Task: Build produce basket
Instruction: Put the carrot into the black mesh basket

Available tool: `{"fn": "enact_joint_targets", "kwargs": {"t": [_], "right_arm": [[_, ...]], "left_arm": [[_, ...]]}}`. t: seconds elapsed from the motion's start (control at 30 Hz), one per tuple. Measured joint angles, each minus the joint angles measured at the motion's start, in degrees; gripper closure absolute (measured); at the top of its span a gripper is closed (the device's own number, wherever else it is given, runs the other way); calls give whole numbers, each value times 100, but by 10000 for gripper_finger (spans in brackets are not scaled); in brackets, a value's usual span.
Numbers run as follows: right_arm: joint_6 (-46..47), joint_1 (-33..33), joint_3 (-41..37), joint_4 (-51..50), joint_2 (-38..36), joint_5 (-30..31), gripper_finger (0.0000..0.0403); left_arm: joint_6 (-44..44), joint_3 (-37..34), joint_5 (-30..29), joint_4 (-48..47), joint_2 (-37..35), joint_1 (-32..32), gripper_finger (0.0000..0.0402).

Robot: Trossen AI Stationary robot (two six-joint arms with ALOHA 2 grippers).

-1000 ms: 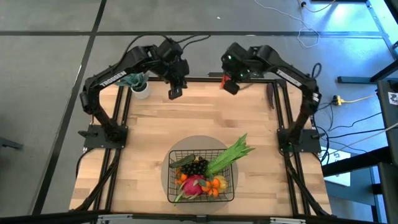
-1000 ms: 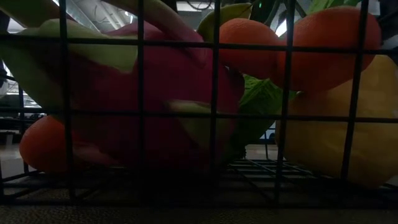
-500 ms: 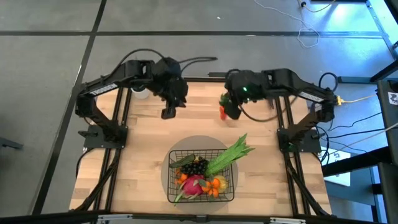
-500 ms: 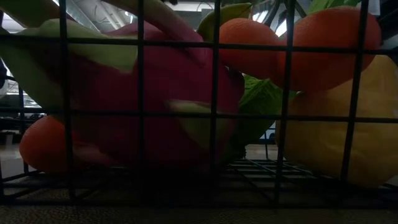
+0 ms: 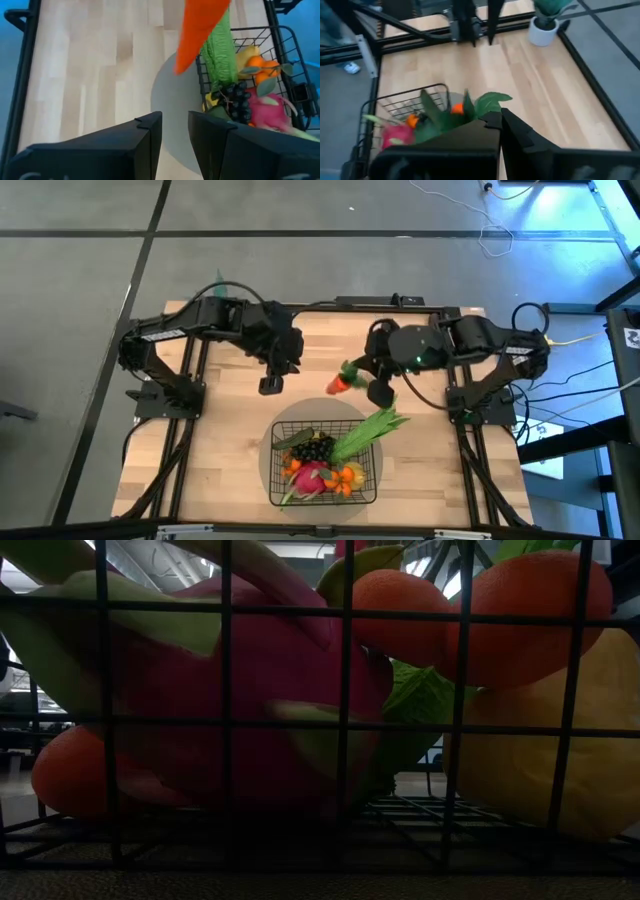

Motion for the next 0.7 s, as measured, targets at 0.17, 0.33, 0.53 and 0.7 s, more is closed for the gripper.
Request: {"fn": "enact_joint_targets", "kwargs": {"t": [0.17,0.33,0.53,0.7], "right_arm": [[401,468,0,8,0,-59,403],[894,981,0,181,2,-56,403],[1497,1531,0,411,20,-54,403],[2008,1874,-58,405,102,98,403]], "left_arm": [[-361,0,-241,-10,-74,-356,318],[-574,0,-438,-19,-76,-670,318],[-632,-1,-445,-19,-76,-1008,318],[-635,-2,-445,6,-76,-1275,318]]}}
